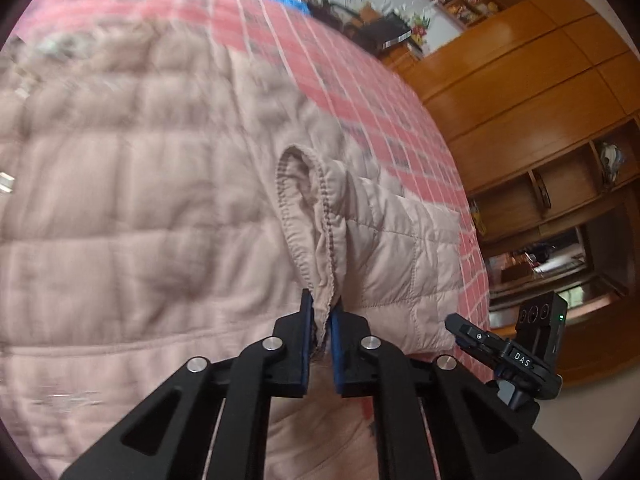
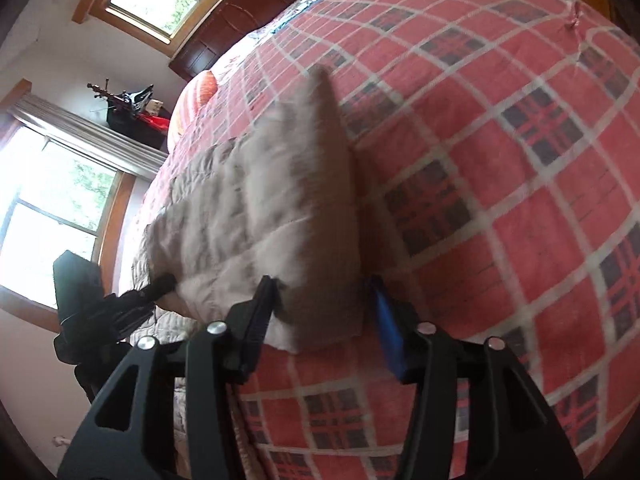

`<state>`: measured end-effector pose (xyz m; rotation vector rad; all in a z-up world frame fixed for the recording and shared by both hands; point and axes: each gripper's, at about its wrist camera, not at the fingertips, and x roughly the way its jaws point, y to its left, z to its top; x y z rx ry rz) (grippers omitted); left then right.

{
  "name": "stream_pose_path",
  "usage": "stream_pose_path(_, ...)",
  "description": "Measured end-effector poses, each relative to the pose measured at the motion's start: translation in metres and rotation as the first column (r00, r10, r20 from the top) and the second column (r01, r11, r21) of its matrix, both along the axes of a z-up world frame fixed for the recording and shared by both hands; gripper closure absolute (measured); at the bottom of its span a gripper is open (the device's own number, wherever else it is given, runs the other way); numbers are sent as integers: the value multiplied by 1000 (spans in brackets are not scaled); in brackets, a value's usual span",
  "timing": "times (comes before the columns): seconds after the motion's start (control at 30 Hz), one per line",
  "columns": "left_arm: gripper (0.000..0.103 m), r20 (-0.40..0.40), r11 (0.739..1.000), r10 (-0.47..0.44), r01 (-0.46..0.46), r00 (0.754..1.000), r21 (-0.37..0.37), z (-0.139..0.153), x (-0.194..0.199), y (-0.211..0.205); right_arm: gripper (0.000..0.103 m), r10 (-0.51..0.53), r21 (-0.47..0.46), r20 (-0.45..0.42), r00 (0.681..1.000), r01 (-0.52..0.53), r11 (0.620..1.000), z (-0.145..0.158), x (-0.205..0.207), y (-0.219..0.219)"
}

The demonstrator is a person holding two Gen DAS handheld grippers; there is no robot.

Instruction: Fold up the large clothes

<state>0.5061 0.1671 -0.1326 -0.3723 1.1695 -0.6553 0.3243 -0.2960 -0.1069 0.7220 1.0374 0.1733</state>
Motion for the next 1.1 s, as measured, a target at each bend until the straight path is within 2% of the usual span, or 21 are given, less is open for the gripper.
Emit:
stream_pose_path(0.07, 95, 52, 999, 36, -37, 998, 12, 12, -2, 23, 52, 29, 22, 9, 1000, -29, 999, 0, 6, 11)
stream_pose_path(0.13, 95, 79, 997, 71, -73, 994, 20, 21, -2, 45, 46, 60, 28, 9, 998, -61, 998, 1, 13, 22)
stream_pose_path(0.2, 95, 92, 994, 107, -110, 990, 28, 26, -1, 67, 46, 88, 16, 7, 996, -88, 996, 1, 20, 35)
stream_pose_path(0.47, 95, 172, 963, 247, -262, 954, 69, 45, -2, 170, 43, 169, 35, 6, 986, -170, 985, 8, 42, 63)
stream_pose_path(0.67, 95, 171, 937, 318, -337, 933, 96, 41, 4, 225, 43, 232, 35, -15, 973, -231, 972, 5, 57, 87)
stream_pose_path(0.7, 95, 172, 933, 325, -345, 930, 104, 39, 5, 228, 48, 241, 28, -24, 970, -241, 970, 3, 62, 94)
stream_pose_path(0.73, 95, 174, 929, 329, -351, 928, 115, 36, 5, 231, 58, 247, 20, -34, 968, -246, 969, 2, 65, 99)
stream_pose_path(0.83, 95, 134, 922, 333, -352, 933, 162, 18, 12, 240, 69, 256, -11, -68, 964, -258, 966, 0, 68, 107)
stream_pose_path(0.97, 94, 82, 916, 322, -333, 943, 224, -14, 17, 240, 71, 247, -72, -106, 963, -255, 964, 1, 71, 114)
stream_pose_path(1.1, 91, 111, 911, 298, -317, 948, 264, -22, 14, 232, 72, 237, -109, -133, 962, -252, 962, 2, 72, 121)
